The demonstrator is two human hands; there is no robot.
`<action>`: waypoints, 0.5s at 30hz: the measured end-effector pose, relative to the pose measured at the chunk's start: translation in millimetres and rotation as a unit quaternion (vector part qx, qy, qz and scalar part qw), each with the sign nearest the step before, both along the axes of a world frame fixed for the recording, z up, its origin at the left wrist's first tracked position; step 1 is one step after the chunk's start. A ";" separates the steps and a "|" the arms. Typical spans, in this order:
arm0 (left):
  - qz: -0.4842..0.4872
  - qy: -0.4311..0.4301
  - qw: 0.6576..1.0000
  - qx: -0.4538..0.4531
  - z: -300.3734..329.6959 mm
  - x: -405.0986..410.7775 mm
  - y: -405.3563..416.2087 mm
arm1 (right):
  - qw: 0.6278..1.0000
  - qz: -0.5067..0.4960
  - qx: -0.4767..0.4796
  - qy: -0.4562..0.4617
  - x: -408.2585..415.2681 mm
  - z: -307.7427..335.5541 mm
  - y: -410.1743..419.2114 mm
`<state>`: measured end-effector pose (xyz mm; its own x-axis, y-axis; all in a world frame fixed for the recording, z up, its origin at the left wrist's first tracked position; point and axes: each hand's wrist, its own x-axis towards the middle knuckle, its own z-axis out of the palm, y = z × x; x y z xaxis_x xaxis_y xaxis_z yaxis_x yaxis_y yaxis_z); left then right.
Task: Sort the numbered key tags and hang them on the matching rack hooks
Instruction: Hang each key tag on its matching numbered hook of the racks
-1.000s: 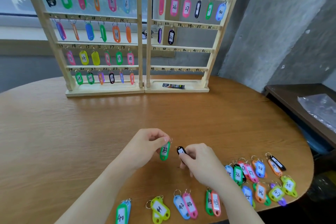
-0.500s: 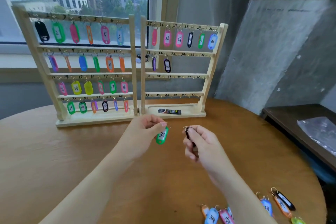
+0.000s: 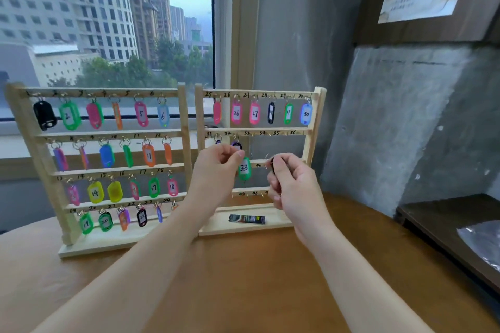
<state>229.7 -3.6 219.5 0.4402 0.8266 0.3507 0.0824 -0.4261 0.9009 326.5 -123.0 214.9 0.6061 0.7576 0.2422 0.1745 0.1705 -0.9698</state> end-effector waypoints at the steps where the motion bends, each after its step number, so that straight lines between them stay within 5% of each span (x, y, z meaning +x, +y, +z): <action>1: 0.008 -0.002 1.000 0.005 3.2 6.7 6.3 | 1.000 0.004 -0.001 -0.006 3.1 1.3 4.1; 15: 0.104 0.044 0.989 0.097 12.6 67.1 43.4 | 1.000 -0.002 -0.004 0.008 50.3 5.6 53.6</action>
